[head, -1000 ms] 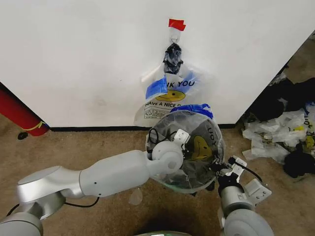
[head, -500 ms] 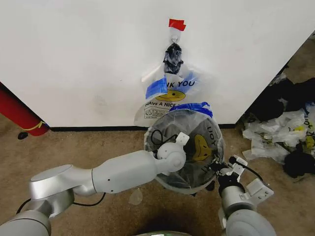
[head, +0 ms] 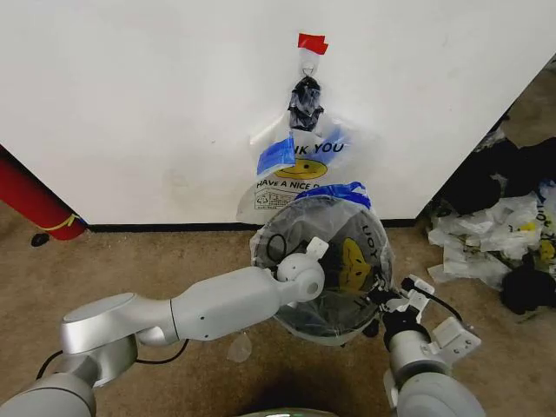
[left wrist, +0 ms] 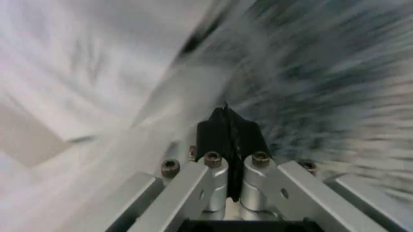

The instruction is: Pick up the garbage bag from the wall and place it over the trash bin.

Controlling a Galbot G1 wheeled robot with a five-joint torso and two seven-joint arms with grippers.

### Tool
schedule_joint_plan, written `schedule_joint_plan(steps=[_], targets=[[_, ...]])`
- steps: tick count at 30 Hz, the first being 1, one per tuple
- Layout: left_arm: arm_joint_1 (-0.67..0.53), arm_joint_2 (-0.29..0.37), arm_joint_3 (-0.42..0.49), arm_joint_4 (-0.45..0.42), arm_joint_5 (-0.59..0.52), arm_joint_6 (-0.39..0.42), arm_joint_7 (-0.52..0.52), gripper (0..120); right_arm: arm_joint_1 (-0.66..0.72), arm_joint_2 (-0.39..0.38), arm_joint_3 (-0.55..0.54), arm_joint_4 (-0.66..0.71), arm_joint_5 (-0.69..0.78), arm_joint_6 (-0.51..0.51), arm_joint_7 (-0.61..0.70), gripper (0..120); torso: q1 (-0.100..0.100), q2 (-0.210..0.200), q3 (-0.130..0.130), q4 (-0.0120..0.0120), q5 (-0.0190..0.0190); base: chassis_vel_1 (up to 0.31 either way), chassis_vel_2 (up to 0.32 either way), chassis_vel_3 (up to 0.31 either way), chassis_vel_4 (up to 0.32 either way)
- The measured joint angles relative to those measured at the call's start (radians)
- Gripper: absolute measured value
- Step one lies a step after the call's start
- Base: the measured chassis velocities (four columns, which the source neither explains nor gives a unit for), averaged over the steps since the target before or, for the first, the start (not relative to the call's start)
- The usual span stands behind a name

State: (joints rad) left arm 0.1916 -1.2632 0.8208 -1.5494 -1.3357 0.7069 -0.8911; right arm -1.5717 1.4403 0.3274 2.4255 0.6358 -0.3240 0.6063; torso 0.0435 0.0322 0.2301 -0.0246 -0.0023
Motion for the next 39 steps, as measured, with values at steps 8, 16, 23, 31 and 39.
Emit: schedule_joint_plan(steps=[8,16,23,31,39], targets=[[-0.061,0.078,-0.004,-0.21,-0.069,-0.034,0.012,0,0.048,-0.019,0.022,-0.044,-0.002,0.004,0.006,0,0.0,0.0,0.0,0.0,0.0002,0.0,0.0,0.0,0.0],[-0.057,0.082,0.008,-0.276,-0.029,-0.063,0.009,0,0.059,-0.017,0.034,-0.056,0.016,0.002,0.008,0,0.0,0.0,0.0,0.0001,0.0001,0.0,0.0,0.0,0.0],[-0.057,0.029,0.007,-0.177,0.076,-0.098,-0.007,0,0.05,-0.008,0.028,-0.049,0.017,0.002,0.007,0,0.0,0.0,0.0,0.0001,0.0002,0.0,0.0,0.0,0.0],[-0.049,-0.065,0.005,-0.007,0.086,-0.11,-0.014,0,0.024,-0.001,0.012,-0.023,0.001,0.002,-0.008,0,0.0,0.0,0.0,0.0001,0.0003,0.0,0.0,0.0,0.0],[-0.067,-0.124,0.006,0.091,0.031,-0.082,-0.015,0,0.007,-0.01,0.014,-0.011,-0.043,0.017,-0.034,0,0.0,0.0,0.0,-0.0001,0.0001,0.0,0.0,0.0,0.0]])
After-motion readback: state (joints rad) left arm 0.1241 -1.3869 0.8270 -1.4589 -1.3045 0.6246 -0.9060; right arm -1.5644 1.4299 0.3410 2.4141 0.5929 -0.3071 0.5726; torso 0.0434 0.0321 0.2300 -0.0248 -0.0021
